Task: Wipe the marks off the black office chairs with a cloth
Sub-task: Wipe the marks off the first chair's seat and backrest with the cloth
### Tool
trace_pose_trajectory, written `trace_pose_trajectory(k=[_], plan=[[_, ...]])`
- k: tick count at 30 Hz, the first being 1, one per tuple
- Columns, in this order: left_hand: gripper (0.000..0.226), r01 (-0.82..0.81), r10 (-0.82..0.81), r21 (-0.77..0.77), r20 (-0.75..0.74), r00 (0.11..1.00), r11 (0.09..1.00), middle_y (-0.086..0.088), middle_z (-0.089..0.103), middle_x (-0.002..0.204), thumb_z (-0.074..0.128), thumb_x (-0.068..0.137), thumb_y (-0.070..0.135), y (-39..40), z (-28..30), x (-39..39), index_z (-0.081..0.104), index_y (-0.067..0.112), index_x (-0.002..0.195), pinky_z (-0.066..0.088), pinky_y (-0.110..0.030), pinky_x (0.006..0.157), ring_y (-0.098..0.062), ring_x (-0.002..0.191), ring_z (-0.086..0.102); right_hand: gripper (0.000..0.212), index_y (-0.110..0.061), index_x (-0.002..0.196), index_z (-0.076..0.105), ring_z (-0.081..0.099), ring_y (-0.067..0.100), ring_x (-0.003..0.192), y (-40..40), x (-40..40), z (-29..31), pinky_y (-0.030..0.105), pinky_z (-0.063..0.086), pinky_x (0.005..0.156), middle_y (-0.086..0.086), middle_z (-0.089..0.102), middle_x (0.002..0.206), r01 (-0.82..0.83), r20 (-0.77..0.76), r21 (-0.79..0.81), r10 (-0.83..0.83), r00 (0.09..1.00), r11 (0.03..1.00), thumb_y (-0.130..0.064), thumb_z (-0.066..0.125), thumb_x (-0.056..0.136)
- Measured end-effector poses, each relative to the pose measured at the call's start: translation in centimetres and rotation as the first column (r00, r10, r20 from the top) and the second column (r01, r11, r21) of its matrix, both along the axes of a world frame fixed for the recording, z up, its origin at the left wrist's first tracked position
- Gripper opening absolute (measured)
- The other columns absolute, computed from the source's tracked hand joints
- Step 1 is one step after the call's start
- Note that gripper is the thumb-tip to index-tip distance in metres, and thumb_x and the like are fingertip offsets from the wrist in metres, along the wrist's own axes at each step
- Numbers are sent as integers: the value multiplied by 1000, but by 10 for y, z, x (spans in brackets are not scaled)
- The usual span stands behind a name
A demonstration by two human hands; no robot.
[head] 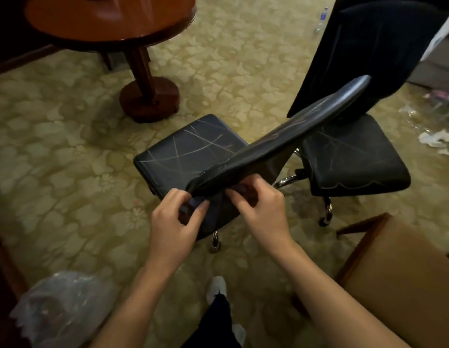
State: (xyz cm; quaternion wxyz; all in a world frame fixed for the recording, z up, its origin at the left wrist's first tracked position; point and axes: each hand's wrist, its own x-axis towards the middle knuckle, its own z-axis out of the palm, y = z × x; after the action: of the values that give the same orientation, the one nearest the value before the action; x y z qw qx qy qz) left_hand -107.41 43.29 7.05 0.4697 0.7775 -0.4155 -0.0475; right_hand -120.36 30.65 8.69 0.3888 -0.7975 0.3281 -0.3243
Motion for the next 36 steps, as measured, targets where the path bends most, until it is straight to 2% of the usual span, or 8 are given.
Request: trace_pose_trajectory(k=[6, 11, 14, 17, 19, 22, 29, 36], plan=[[19, -101, 101, -56, -8, 995, 993, 12, 48, 77, 67, 88, 29, -29, 0, -40, 53, 21, 78, 35, -11, 62, -3, 69, 51, 16, -14, 100, 65, 63, -3, 89, -44, -24, -2, 7, 46, 74, -7, 67, 93, -123, -5, -47, 123, 992, 991, -17, 73, 87], [23, -266, 264, -118, -35, 964, 957, 6, 54, 81, 67, 89, 35, -53, -13, -74, 60, 14, 82, 44, -22, 62, -9, 74, 57, 20, -15, 103, 63, 65, 0, 90, -81, -36, -16, 11, 50, 73, -7, 67, 95, -265, 16, -30, 265, 964, 964, -23, 70, 87], [26, -445, 453, -218, -15, 891, 868, 0, 58, 99, 66, 87, 33, -74, -24, -93, 64, 7, 89, 49, -22, 72, -11, 89, 59, 19, -16, 100, 64, 67, 0, 86, -101, -37, -22, 16, 53, 72, -8, 68, 92, -336, 84, -53, 339, 937, 941, -26, 71, 86], [23, -564, 581, -238, -3, 814, 790, 4, 55, 116, 67, 87, 29, -100, -29, -111, 65, 7, 93, 50, -27, 86, -12, 107, 58, 16, -14, 95, 64, 61, -4, 68, -125, -41, -28, 8, 45, 60, -16, 61, 76, -404, 173, -77, 411, 895, 912, -24, 71, 85], [19, -638, 666, -257, 36, 745, 726, 7, 58, 112, 69, 87, 28, -115, -28, -129, 66, 11, 94, 52, -31, 85, -10, 105, 59, 17, -10, 91, 64, 55, -4, 60, -139, -48, -29, 5, 38, 55, -19, 54, 68, -470, 203, -89, 478, 854, 878, -21, 74, 85], [16, -636, 669, -269, 43, 742, 723, 7, 61, 111, 70, 87, 25, -119, -28, -126, 67, 12, 96, 53, -29, 81, -6, 105, 61, 14, -12, 88, 63, 54, -4, 57, -143, -43, -28, 2, 34, 53, -18, 50, 62, -438, 190, -99, 449, 873, 893, -17, 75, 85], [12, -696, 737, -321, 9, 676, 642, 10, 62, 111, 74, 86, 20, -146, -30, -157, 69, 12, 93, 56, -29, 66, -1, 103, 61, 18, -15, 84, 62, 53, 8, 54, -172, -58, -35, 16, 38, 50, -11, 51, 56, -483, 172, -117, 497, 851, 868, -27, 75, 85], [20, -710, 811, -443, 67, 582, 547, 2, 60, 96, 74, 85, 31, -170, -47, -151, 67, 12, 89, 52, -27, 63, -8, 88, 60, 15, -16, 88, 60, 61, 9, 60, -191, -50, -43, 35, 52, 55, -8, 59, 67, -501, 321, -213, 544, 776, 839, -23, 73, 88]])
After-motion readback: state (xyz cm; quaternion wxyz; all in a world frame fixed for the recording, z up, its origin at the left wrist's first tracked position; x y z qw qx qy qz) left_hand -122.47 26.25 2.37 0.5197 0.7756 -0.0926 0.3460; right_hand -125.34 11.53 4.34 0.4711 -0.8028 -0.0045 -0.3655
